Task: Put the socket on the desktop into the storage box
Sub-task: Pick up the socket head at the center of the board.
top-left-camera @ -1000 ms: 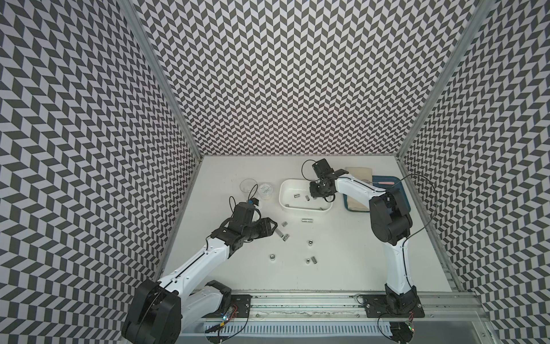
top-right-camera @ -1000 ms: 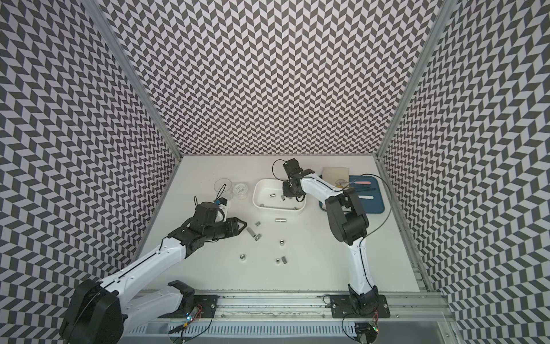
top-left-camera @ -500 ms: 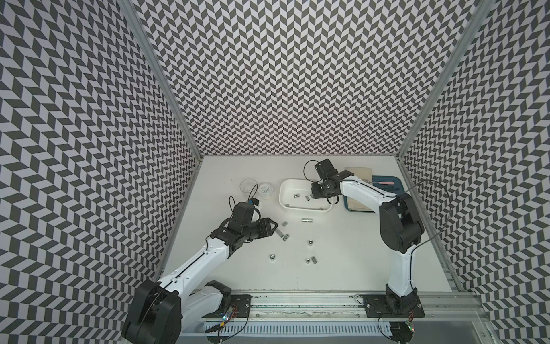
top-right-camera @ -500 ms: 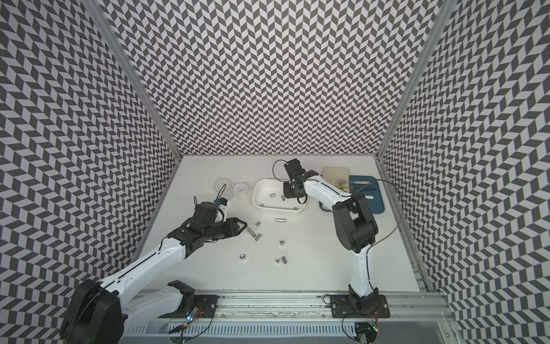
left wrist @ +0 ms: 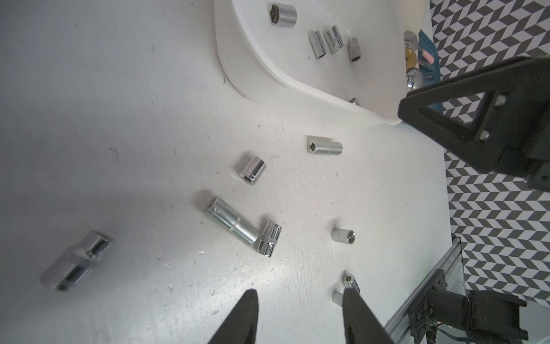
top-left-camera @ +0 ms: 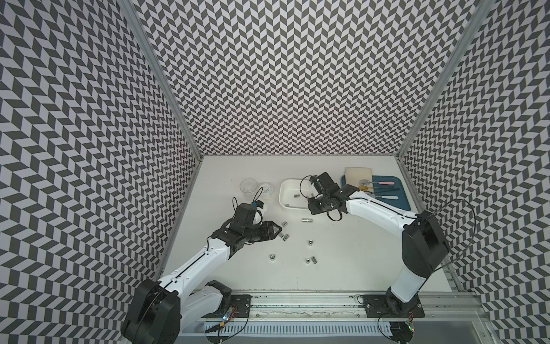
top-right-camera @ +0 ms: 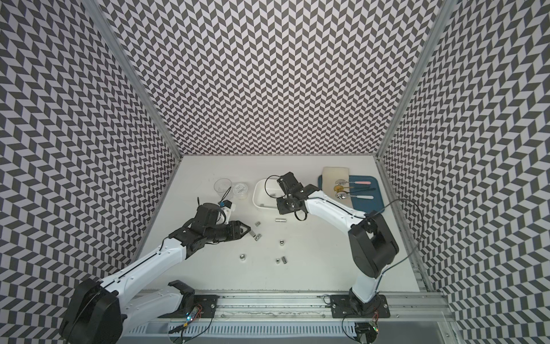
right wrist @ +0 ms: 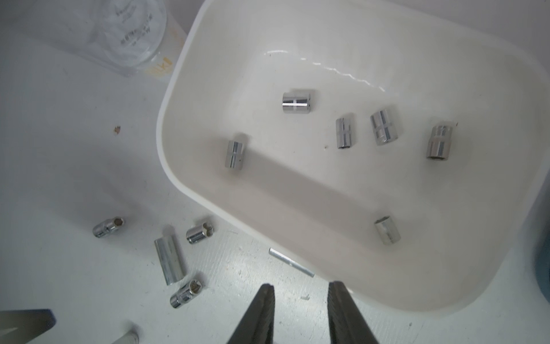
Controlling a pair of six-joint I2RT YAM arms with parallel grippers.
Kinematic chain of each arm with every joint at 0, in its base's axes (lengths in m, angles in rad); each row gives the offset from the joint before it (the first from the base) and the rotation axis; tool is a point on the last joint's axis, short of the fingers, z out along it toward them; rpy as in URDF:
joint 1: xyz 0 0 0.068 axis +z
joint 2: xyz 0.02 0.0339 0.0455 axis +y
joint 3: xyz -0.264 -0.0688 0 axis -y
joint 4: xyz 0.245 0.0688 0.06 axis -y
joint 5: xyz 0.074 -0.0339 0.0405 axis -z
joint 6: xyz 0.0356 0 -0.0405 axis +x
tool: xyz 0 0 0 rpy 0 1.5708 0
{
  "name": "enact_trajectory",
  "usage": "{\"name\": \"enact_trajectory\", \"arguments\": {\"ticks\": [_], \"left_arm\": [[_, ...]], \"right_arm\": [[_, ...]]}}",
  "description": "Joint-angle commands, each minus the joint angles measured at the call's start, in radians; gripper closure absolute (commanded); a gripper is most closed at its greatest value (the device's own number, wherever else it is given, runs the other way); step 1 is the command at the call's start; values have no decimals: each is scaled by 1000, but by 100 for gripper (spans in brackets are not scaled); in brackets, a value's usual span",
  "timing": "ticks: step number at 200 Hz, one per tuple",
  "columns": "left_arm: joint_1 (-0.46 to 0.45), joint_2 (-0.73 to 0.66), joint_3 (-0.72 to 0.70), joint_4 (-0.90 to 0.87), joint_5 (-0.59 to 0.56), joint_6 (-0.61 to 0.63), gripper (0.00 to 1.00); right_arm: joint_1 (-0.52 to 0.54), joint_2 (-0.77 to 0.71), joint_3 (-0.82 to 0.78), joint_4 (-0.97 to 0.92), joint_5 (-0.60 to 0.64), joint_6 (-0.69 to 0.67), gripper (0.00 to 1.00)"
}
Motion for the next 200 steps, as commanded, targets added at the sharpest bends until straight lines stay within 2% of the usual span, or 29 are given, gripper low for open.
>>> {"name": "enact_trajectory", "arguments": {"ticks": [1,82,200], "left_arm": [[-13,-10,-26,-15,4,-9,51],[-74,-4,-80,30,-22,-68,51],[-96,-1,-105,52,-32,-85,51]], "right_arm": [[24,-74,-61,23,-4,-7,65],[86,-188,-260,52,-49,19,62],[176,-165,-333,102,-83,68,58]]}}
